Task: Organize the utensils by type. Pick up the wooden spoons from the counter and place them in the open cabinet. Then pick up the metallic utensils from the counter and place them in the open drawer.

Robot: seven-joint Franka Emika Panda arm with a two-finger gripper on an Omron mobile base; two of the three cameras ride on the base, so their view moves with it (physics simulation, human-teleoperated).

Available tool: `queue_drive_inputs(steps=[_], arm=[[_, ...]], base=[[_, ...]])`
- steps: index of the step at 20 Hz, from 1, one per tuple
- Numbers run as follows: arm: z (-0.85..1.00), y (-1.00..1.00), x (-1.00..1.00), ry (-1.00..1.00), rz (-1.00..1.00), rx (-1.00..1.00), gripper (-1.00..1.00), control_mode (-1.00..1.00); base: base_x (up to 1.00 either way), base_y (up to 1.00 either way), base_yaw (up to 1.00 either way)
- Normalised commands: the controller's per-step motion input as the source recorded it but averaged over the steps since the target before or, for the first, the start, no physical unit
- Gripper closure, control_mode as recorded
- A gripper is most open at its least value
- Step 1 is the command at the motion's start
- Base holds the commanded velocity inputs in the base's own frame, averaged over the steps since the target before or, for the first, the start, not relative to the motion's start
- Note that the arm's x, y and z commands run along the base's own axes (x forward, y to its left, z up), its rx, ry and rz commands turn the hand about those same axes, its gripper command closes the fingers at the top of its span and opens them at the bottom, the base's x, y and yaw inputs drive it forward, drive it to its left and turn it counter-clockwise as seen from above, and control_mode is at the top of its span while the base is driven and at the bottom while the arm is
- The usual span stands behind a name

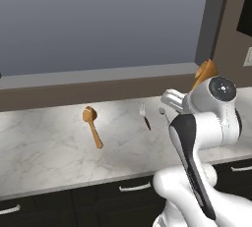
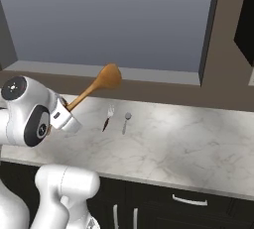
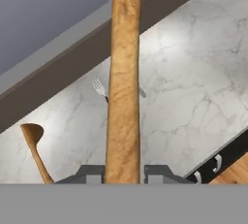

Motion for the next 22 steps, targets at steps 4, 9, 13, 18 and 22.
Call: queue_drive_inputs(steps=[4,9,13,18,22], arm=[[0.01,-0.27,0.0,0.0,-0.04,0.06,1.0,-1.0],[0.0,-0.23,0.0,0.0,-0.02,0.03,1.0,-1.0],[0.0,0.0,0.0,0.0,0.0,0.0,1.0,1.0],[0.0,0.0,0.0,0.0,0.0,0.0,1.0,1.0],[0.0,0.0,0.0,0.0,0.0,0.0,1.0,1.0]], base=[[0.0,0.0,0.0],[0.0,0.0,0.0],[0.0,-0.05,0.0],[-0.06,0.0,0.1],[-0.29,0.0,0.24]])
